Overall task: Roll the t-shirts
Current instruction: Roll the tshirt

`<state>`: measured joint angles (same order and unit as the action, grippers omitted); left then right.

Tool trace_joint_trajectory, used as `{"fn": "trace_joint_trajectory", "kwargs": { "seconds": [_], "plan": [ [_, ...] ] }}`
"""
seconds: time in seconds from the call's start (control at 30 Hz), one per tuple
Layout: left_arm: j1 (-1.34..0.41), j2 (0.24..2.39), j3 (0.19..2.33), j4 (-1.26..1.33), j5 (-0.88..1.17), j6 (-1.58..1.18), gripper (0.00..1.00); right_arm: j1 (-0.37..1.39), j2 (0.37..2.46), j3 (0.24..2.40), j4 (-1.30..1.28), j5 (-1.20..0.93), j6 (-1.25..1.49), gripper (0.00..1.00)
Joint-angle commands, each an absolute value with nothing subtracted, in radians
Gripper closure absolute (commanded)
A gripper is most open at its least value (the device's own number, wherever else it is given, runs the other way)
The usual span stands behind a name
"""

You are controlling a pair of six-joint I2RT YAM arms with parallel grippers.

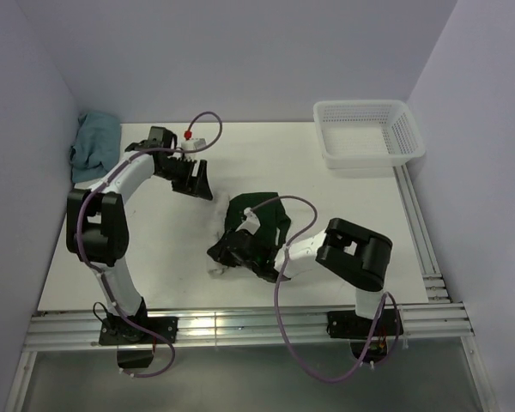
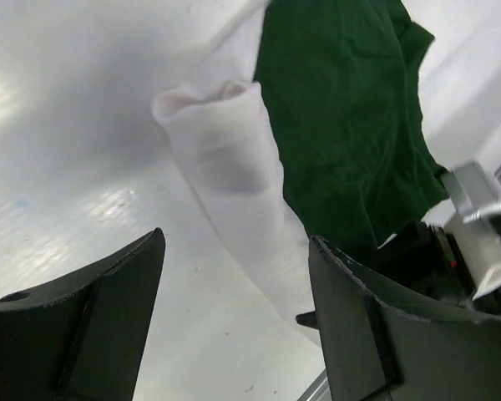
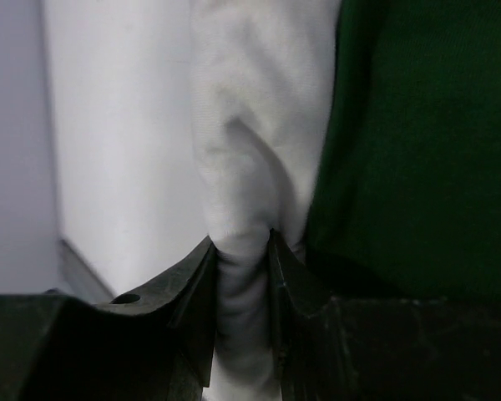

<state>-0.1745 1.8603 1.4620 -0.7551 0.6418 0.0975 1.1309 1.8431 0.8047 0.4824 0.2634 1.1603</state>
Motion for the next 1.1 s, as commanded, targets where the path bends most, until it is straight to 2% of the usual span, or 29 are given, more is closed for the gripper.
{"fn": "trace_joint_trajectory", "kwargs": {
  "seconds": [0.0, 0.1, 0.27, 0.47, 0.57, 0.6, 0.63, 0.67, 0.7, 0.77, 0.83, 0.93, 1.07],
  "plan": [
    [-0.173, 1.845, 1.385, -0.698, 0.791, 0.161, 0.26, 1.117, 1.873, 0.726, 0.806, 0.101, 1.265, 0.89],
    [-0.170, 1.871, 1.339, -0.657, 0.828, 0.167, 0.26, 1.103, 1.902, 0.672, 0.937, 0.074, 1.308, 0.89],
    [-0.173, 1.927, 1.290, -0.551, 0.805, 0.117, 0.26, 1.097, 1.927, 0.638, 0.991, 0.074, 1.341, 0.89],
    [-0.176, 1.968, 1.279, -0.492, 0.730, 0.037, 0.34, 1.098, 1.930, 0.604, 1.012, 0.075, 1.354, 0.89],
    [-0.181, 1.959, 1.289, -0.495, 0.695, 0.011, 0.47, 1.098, 1.934, 0.591, 1.034, 0.071, 1.358, 0.85],
    [-0.186, 1.956, 1.295, -0.500, 0.684, 0.008, 0.60, 1.098, 1.934, 0.592, 1.022, 0.069, 1.356, 0.85],
    [-0.187, 1.947, 1.298, -0.511, 0.657, 0.008, 0.68, 1.098, 1.931, 0.595, 1.008, 0.071, 1.350, 0.83],
    [-0.195, 1.941, 1.301, -0.517, 0.638, 0.008, 0.76, 1.100, 1.927, 0.598, 0.965, 0.074, 1.339, 0.82],
    [-0.198, 1.934, 1.301, -0.525, 0.620, -0.032, 0.90, 1.103, 1.911, 0.612, 0.928, 0.083, 1.335, 0.79],
    [-0.213, 1.905, 1.293, -0.537, 0.553, -0.035, 1.00, 1.109, 1.887, 0.643, 0.770, 0.115, 1.301, 0.71],
    [-0.227, 1.876, 1.289, -0.549, 0.508, -0.032, 1.00, 1.123, 1.844, 0.698, 0.651, 0.171, 1.272, 0.60],
    [-0.265, 1.850, 1.287, -0.580, 0.402, -0.026, 1.00, 1.149, 1.807, 0.820, 0.361, 0.231, 1.215, 0.50],
    [-0.305, 1.847, 1.310, -0.630, 0.324, -0.025, 1.00, 1.184, 1.789, 0.988, -0.028, 0.359, 1.172, 0.44]
  ]
}}
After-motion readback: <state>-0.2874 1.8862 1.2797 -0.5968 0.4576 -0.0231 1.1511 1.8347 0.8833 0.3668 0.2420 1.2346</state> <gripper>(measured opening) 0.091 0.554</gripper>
